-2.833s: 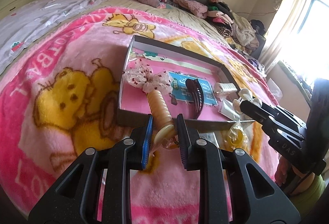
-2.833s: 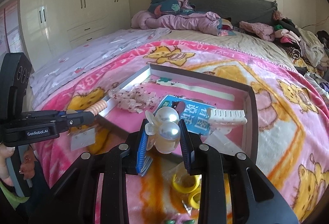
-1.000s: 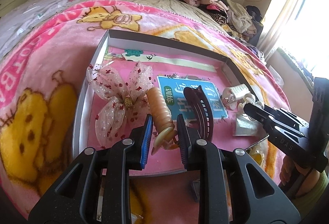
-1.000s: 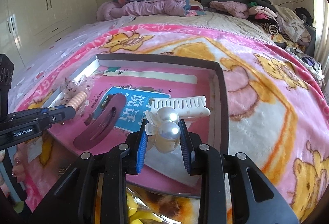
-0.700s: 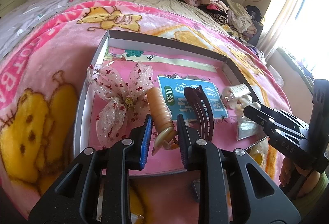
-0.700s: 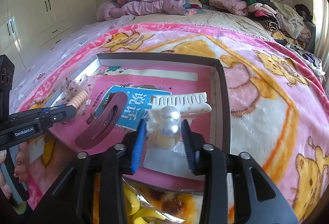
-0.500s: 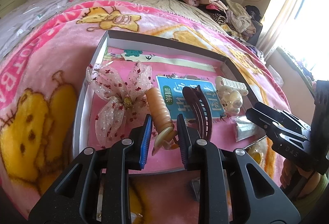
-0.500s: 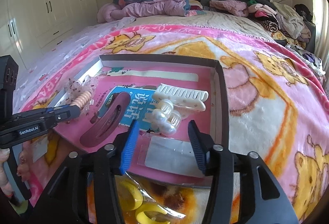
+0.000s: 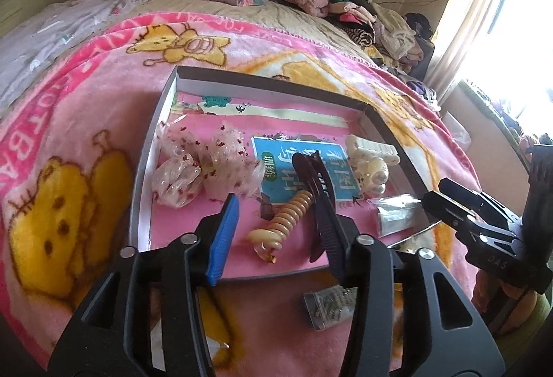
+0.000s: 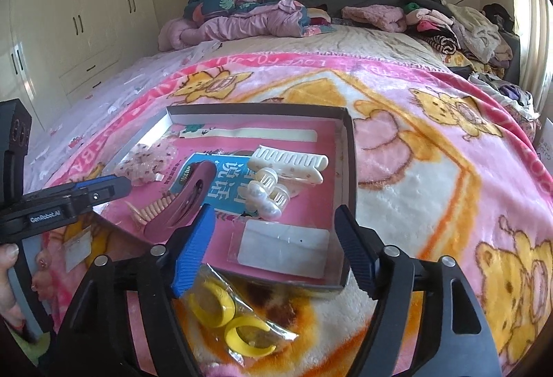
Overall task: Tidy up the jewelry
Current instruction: 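Release the pearl earrings with the right gripper while the left releases the spiral tie, then withdraw both open grippers from the tray back over the remaining items on the blanket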
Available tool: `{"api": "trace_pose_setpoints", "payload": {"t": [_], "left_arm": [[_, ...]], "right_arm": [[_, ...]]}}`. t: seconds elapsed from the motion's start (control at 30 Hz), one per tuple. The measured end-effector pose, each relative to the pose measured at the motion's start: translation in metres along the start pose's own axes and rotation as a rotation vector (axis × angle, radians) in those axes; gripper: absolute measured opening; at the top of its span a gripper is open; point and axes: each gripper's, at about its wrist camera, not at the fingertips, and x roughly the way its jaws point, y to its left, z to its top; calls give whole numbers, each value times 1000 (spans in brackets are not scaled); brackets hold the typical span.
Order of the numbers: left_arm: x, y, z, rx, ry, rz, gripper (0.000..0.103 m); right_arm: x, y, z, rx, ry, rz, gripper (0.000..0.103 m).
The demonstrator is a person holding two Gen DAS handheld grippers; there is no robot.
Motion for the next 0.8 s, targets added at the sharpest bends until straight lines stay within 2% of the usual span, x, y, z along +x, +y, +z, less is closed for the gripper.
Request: {"api": "trace_pose_setpoints", "payload": {"t": [0.2, 0.27, 0.5, 0.6, 0.67, 0.8], "left_arm": [[-15, -3, 0, -2, -14, 1, 45], [-20, -4, -1, 0, -19, 3, 53], [-42, -9, -5, 19, -43, 26, 63], [-50, -9, -7, 21, -48, 36, 72], [-54, -8, -9, 22, -52, 44, 82], [-63, -8, -11, 23, -63, 66, 89]], "right_arm": [[-13, 1, 0, 1, -21, 2, 80], [-18, 1, 0, -3, -26, 6, 81], [-32, 6, -1, -12, -43, 14, 85], [-38, 8, -2, -17, -51, 23, 86], [-42, 11, -3, -22, -55, 25, 88], [-50, 14, -3, -31, -63, 33, 89]]}}
